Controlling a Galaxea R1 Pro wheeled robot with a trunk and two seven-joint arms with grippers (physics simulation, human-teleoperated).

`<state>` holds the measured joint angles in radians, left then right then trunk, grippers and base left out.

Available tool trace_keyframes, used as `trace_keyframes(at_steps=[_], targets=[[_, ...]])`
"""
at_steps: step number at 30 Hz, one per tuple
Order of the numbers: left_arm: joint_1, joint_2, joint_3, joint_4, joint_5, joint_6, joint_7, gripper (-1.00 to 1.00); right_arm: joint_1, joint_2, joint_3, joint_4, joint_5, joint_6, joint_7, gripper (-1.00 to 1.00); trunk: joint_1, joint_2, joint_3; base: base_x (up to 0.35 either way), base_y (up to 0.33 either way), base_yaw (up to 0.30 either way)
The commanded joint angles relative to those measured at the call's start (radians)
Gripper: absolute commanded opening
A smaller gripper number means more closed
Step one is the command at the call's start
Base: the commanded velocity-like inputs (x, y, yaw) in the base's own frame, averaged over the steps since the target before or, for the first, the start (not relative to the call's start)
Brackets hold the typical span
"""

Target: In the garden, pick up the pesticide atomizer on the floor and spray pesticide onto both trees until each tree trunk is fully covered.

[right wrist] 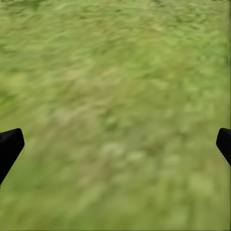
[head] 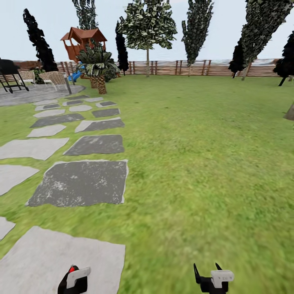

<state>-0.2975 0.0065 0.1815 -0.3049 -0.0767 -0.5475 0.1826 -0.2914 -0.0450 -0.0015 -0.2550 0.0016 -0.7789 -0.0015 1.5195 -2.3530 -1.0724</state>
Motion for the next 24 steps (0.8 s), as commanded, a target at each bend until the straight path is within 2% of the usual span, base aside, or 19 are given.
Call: trace_keyframes(at_steps=[1, 13, 24], targets=[[0.0, 0.0, 0.0, 0.001, 0.0, 0.0, 0.0, -1.0, 0.0, 0.0, 0.0, 0.0, 0.0, 0.0, 0.0, 1.0, 0.0, 0.0, 0.0, 0.304, 0.127, -0.044], [0.001, 0.0, -0.002, 0.001, 0.0, 0.0, -0.002, -1.0, 0.0, 0.001, 0.0, 0.0, 0.0, 0.001, 0.0, 1.0, 0.0, 0.0, 0.0, 0.289, 0.188, -0.007], [0.001, 0.0, 0.0, -0.007, 0.0, 0.002, -0.009, -1.0, 0.0, 0.001, 0.001, -0.001, 0.0, 0.001, 0.0, 1.0, 0.0, 0.0, 0.0, 0.334, 0.073, -0.001]])
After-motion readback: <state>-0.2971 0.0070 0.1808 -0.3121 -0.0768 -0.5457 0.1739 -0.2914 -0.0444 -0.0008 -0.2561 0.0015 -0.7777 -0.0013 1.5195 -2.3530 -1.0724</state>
